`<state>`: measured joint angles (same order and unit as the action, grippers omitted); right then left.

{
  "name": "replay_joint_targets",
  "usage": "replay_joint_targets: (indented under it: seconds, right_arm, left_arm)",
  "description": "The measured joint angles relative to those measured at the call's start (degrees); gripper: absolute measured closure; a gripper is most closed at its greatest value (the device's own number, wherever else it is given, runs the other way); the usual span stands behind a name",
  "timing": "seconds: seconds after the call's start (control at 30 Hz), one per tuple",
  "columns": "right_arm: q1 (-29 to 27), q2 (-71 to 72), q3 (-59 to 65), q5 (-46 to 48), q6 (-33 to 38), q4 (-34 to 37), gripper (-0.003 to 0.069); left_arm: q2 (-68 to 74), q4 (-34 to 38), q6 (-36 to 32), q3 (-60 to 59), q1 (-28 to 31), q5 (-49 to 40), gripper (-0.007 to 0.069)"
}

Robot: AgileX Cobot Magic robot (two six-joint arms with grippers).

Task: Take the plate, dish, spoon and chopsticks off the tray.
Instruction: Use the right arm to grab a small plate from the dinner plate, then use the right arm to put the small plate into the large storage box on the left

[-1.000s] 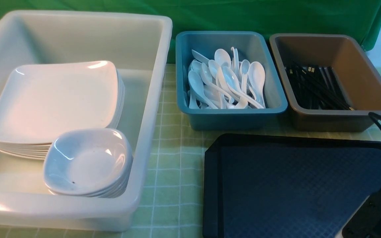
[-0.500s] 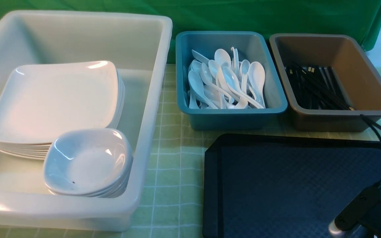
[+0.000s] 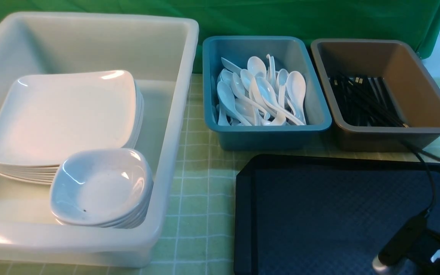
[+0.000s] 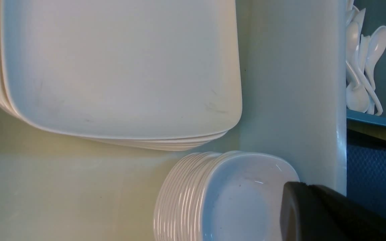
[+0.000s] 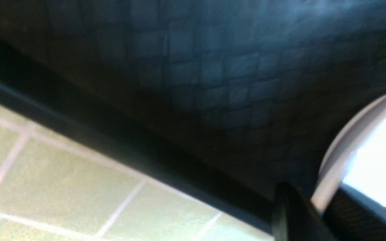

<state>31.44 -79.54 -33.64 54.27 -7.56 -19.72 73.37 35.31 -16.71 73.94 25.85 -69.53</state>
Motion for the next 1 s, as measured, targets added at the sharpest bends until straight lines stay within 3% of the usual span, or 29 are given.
replay_joint_targets:
  seconds: [0.17, 0.47, 0.73, 0.87, 1.0]
  right_arm:
    - [0.0, 2.5, -5.2, 2.8, 0.9, 0.2, 0.0607]
    - [1.7, 9.6, -28.5, 13.0, 3.4, 2.4, 0.0627]
    - [14.9, 7.6, -46.5, 13.0, 3.9, 5.8, 0.0628]
    - [26.4, -0.9, -53.9, 6.6, 4.5, 6.6, 0.0628]
    - [31.1, -9.9, -59.4, 2.8, 6.4, 6.8, 0.0628]
  left_arm:
    - [0.0, 0.0, 0.0, 0.0, 0.0, 0.0, 0.0627]
    - [0.0, 0.8, 0.0, 0.0, 0.0, -0.1, 0.0627]
    - [0.0, 0.8, -0.1, 0.0, 0.0, -0.1, 0.0627]
    - [0.0, 0.8, -0.1, 0.0, 0.0, 0.3, 0.0624]
    - [0.0, 0.8, -0.1, 0.0, 0.0, 0.5, 0.0623]
